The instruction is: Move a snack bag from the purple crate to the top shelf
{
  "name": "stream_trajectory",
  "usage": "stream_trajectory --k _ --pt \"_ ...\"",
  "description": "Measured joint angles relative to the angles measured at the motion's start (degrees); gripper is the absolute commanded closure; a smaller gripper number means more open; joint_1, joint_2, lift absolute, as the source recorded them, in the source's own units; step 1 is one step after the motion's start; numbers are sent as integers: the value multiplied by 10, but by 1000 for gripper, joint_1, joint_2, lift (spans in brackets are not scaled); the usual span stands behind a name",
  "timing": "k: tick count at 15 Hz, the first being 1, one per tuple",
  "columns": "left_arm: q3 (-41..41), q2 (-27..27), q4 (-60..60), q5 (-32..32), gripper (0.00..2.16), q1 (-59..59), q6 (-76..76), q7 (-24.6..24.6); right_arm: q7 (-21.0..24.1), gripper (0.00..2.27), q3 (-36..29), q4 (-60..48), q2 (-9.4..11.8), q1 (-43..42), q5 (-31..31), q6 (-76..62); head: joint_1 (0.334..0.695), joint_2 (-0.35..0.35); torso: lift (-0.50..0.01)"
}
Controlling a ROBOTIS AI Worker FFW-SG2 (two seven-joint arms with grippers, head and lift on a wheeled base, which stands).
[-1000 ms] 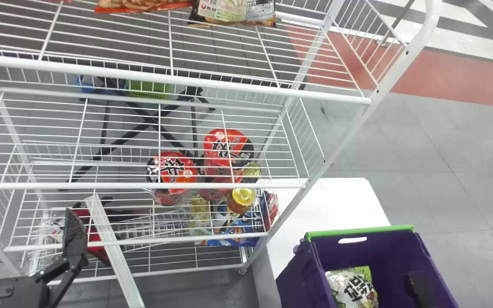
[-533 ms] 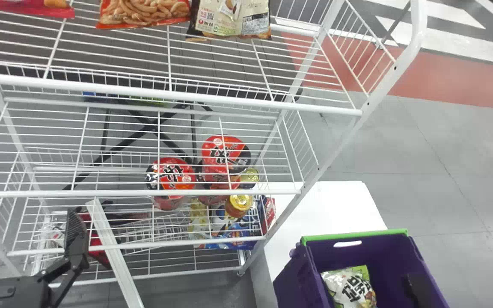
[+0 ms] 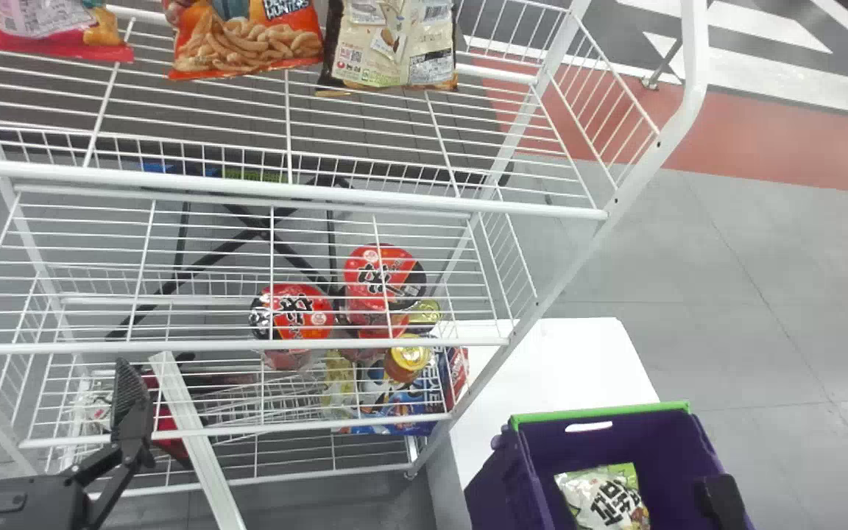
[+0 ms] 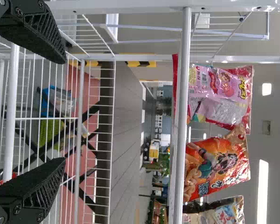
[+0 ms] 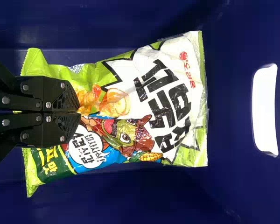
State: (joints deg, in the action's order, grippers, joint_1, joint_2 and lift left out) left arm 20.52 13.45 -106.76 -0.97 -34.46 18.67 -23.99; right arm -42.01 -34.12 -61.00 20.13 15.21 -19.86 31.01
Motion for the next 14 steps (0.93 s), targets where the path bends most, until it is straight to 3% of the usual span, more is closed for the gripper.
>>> stream_trajectory --k 14 --pt "11 3 -8 10 63 -2 -18 2 -4 1713 -14 -3 2 3 0 -2 695 -350 -153"
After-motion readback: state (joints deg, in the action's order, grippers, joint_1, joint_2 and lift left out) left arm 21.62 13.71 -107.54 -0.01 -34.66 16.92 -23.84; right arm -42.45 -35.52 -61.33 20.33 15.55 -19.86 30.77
